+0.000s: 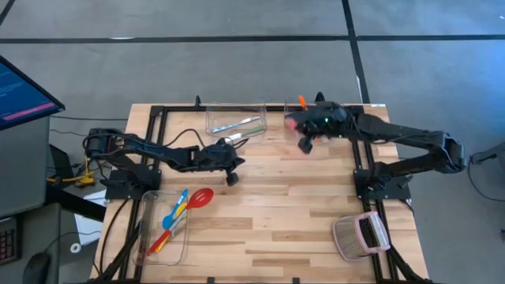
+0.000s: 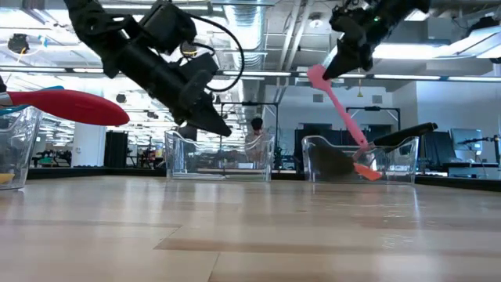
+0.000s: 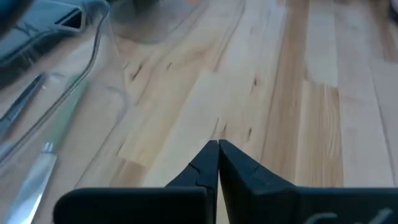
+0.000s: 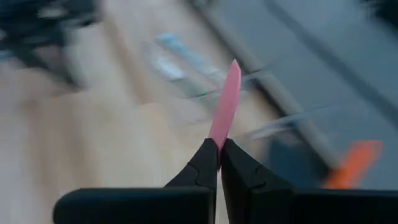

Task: Pick & Place Kitchen Items
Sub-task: Put the pink spatula into the top right transparent bin

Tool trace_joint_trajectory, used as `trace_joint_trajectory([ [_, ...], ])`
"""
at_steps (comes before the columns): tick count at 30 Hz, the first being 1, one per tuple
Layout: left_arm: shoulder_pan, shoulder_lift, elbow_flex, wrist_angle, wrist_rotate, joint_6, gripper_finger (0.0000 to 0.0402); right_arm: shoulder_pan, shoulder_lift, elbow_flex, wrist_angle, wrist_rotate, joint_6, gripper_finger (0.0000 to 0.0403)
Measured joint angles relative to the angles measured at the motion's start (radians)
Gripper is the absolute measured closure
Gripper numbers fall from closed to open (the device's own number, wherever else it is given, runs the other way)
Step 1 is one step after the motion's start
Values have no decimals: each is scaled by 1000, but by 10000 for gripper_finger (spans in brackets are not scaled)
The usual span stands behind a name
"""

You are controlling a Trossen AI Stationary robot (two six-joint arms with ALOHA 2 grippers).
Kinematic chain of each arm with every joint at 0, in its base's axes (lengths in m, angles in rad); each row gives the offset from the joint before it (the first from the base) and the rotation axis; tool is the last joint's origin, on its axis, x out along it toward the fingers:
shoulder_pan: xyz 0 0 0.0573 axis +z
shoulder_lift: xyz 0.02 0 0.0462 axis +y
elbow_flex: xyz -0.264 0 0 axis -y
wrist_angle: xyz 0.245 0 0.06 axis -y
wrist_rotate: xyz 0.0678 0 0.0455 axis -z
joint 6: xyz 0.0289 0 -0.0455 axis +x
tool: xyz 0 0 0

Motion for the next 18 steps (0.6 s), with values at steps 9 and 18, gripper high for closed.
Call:
trace_joint_trajectory([
  [9, 0, 3, -10, 69, 0, 7, 400, -159, 3, 115, -23, 232, -246, 403],
  [18, 0, 3, -10, 76, -1, 9, 400, -324, 101, 113, -2, 312, -363, 403],
])
